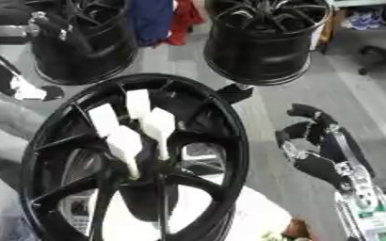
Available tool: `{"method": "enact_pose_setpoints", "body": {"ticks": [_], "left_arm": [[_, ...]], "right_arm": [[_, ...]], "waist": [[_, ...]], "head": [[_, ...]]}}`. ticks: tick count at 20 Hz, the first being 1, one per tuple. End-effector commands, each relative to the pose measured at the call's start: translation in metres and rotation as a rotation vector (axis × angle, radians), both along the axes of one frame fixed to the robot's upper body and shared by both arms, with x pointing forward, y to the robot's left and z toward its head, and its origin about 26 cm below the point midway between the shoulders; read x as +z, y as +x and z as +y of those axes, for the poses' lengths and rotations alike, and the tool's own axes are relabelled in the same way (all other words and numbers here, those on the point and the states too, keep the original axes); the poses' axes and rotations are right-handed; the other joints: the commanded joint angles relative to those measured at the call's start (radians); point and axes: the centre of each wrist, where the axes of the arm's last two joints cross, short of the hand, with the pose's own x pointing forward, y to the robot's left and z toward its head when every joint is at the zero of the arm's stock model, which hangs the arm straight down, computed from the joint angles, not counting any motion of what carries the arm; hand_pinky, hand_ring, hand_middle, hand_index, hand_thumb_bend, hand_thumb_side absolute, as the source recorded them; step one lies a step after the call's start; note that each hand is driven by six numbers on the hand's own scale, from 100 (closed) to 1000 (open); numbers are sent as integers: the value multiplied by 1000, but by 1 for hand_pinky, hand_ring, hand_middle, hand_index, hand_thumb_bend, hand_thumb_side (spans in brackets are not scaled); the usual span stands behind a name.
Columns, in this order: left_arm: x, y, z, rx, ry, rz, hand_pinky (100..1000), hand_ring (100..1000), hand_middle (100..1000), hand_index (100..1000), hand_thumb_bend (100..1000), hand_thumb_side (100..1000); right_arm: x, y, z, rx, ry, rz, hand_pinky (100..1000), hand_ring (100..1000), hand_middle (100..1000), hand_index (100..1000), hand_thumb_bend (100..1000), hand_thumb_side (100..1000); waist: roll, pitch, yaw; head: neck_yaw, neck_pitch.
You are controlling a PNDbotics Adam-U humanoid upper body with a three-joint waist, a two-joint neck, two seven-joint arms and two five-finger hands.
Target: Pull the pin out of the wheel hub.
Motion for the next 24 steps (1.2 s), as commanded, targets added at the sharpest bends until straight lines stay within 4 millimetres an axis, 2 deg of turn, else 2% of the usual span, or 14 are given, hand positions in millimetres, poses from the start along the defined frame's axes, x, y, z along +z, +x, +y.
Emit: {"method": "enact_pose_setpoints", "body": {"ticks": [1,7,18,24], "left_arm": [[-1,5,-10,-150,175,-23,782,777,794,876,312,160],[-19,9,-20,-196,217,2,766,768,781,863,291,134],[-39,12,-3,-173,284,48,732,764,783,859,296,141],[-26,9,9,-151,252,34,750,766,783,860,314,143]], "right_arm": [[7,2,-3,11,-17,-20,645,642,757,833,308,119],[6,2,-3,10,-15,-19,645,642,757,833,311,117],[6,2,-3,10,-16,-18,645,642,757,833,316,116],[5,2,-4,5,-17,-13,645,642,757,833,314,117]], "waist": [[-1,-12,-2],[3,-10,-6],[5,-9,-5],[6,-11,-1]], "head": [[5,-2],[9,-2],[6,-2],[2,-2]]}}
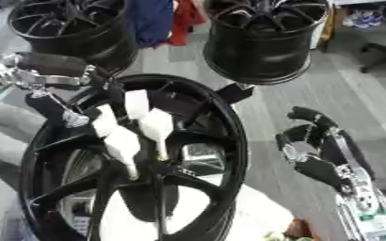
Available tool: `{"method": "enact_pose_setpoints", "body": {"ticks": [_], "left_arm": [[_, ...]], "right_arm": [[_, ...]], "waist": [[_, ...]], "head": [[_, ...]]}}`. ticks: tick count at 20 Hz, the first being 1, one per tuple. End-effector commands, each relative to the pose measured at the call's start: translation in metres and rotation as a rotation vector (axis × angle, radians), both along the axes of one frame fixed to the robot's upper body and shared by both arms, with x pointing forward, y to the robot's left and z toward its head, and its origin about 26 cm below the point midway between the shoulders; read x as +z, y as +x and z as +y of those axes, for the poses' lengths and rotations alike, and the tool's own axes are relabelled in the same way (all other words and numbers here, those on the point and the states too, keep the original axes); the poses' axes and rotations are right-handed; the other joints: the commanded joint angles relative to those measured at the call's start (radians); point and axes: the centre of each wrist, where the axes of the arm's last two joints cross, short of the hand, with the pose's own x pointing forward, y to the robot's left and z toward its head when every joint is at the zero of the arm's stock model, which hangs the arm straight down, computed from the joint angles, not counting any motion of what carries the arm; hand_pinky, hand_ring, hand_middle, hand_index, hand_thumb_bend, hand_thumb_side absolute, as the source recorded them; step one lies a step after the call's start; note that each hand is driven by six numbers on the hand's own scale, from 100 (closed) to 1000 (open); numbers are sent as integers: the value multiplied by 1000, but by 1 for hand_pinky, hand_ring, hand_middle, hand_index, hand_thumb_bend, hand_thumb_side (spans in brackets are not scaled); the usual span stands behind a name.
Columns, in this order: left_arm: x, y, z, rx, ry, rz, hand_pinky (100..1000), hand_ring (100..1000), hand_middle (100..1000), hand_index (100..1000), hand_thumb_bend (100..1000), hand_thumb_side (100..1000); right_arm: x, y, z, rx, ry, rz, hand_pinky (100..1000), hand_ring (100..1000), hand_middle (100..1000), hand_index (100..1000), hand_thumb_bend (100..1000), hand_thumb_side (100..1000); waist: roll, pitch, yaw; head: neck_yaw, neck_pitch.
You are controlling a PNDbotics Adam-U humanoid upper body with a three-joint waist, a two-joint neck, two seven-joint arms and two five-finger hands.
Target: Pull the pin out of the wheel hub.
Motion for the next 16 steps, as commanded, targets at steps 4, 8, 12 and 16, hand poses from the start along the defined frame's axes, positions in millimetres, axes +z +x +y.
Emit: {"method": "enact_pose_setpoints", "body": {"ticks": [4,8,12,16], "left_arm": [[30,-7,20,-141,135,-23,765,772,787,863,337,150],[32,-11,20,-148,127,-18,774,789,809,879,407,170],[20,-10,11,-182,159,4,771,789,806,878,414,159],[8,-7,6,-204,180,26,766,787,807,879,402,162]], "right_arm": [[6,1,-5,0,-17,-19,645,642,757,833,317,117],[6,1,-5,1,-18,-19,645,642,757,833,318,117],[6,1,-5,4,-19,-18,644,642,757,833,319,116],[6,1,-6,3,-19,-16,644,642,757,833,320,116]], "waist": [[0,-13,4],[1,-14,5],[1,-15,1],[3,-15,-3]], "head": [[-4,-2],[-3,-2],[-1,-2],[0,-2]]}}
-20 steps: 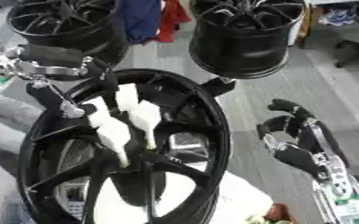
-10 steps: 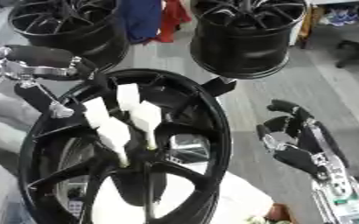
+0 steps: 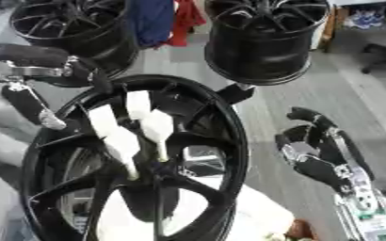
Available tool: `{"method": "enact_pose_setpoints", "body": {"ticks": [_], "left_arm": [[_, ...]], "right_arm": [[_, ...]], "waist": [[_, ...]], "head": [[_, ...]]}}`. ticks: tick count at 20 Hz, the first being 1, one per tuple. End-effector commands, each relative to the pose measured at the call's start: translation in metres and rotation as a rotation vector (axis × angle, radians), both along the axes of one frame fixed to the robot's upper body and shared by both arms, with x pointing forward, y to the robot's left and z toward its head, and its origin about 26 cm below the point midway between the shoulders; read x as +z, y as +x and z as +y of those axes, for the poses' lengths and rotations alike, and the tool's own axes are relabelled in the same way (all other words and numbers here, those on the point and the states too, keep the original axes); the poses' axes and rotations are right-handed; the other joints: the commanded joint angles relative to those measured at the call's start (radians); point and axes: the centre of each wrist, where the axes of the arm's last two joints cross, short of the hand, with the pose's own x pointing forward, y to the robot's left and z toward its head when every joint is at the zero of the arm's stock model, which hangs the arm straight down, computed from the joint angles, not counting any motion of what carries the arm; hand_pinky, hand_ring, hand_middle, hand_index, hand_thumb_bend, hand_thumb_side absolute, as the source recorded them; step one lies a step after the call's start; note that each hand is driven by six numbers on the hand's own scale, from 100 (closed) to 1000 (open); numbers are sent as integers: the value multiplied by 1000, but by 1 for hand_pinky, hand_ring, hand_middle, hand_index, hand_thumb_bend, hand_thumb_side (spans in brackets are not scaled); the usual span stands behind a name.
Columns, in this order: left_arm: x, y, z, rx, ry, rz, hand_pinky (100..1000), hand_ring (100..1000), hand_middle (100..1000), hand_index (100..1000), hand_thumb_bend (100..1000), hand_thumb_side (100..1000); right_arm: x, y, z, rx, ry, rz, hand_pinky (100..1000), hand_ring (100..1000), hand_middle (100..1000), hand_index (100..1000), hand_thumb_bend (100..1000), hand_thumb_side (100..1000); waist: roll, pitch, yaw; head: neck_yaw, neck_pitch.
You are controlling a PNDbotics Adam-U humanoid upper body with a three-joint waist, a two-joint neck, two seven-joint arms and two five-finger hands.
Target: Pull the pin out of the wheel hub.
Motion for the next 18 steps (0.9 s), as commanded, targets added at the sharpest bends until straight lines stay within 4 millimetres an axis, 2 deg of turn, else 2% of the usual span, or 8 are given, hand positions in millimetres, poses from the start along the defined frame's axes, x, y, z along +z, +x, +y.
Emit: {"method": "enact_pose_setpoints", "body": {"ticks": [1,11,15,18], "left_arm": [[4,2,-1,-187,179,1,764,786,807,879,400,160],[-14,8,-13,-219,206,27,701,740,747,850,361,162],[-21,10,-11,-212,231,31,623,691,712,825,327,144],[-19,11,-9,-203,231,24,561,624,661,786,261,115]], "right_arm": [[7,1,-5,4,-18,-18,644,642,757,833,321,115],[6,2,-4,7,-15,-18,644,642,756,834,324,114],[6,2,-5,7,-16,-18,644,642,756,834,324,114],[6,2,-5,5,-16,-19,644,642,756,834,325,114]], "waist": [[-1,-11,-3],[2,-10,-12],[2,-10,-14],[2,-10,-12]], "head": [[2,-2],[3,-2],[2,-2],[1,-2]]}}
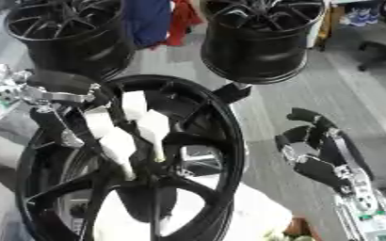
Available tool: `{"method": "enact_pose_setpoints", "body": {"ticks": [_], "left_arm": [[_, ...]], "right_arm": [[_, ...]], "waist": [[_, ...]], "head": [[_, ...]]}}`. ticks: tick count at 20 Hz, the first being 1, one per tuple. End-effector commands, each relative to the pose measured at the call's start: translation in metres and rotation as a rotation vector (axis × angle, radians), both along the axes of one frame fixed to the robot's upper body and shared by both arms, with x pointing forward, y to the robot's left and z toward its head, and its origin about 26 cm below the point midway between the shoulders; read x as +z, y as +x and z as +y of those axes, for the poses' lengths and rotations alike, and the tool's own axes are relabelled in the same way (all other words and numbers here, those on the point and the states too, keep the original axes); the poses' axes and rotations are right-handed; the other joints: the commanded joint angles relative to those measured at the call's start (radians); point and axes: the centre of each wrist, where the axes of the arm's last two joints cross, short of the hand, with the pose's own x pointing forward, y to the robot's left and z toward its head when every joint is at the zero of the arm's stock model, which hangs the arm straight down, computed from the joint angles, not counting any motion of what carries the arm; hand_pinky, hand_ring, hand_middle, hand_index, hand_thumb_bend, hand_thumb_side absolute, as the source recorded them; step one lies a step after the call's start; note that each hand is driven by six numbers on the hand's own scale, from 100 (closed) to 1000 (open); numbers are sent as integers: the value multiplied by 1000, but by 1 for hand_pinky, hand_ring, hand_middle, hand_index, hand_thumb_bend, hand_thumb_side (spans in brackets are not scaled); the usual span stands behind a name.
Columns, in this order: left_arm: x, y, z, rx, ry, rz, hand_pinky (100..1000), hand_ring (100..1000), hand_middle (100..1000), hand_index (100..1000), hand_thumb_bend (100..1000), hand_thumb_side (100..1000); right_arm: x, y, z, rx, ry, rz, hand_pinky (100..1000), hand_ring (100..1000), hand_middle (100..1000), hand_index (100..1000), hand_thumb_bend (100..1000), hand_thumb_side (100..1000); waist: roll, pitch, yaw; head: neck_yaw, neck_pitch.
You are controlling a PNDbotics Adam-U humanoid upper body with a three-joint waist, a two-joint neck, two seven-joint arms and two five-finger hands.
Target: Pull the pin out of the wheel hub.
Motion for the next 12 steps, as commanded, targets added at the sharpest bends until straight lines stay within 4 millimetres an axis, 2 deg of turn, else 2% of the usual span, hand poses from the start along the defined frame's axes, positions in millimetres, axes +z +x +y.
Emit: {"method": "enact_pose_setpoints", "body": {"ticks": [1,2,6,9,12], "left_arm": [[15,3,4,-192,179,-10,548,611,649,776,246,110],[17,3,4,-187,174,-12,503,568,617,753,196,100],[27,2,4,-163,137,-16,429,499,545,699,100,100],[41,1,5,-139,97,-31,409,480,522,679,100,100],[66,-3,11,-111,49,-78,407,476,516,674,100,100]], "right_arm": [[8,2,-4,4,-15,-23,644,642,756,834,324,114],[8,2,-4,5,-15,-23,644,642,756,834,325,115],[8,2,-4,5,-15,-22,644,642,756,834,324,116],[8,2,-5,3,-15,-22,645,642,756,834,324,117],[7,1,-5,1,-14,-21,645,642,756,834,325,117]], "waist": [[-2,-10,1],[-2,-10,2],[-3,-11,4],[-5,-13,6],[-6,-14,9]], "head": [[1,-2],[0,-2],[-1,-2],[-1,-2],[-4,-2]]}}
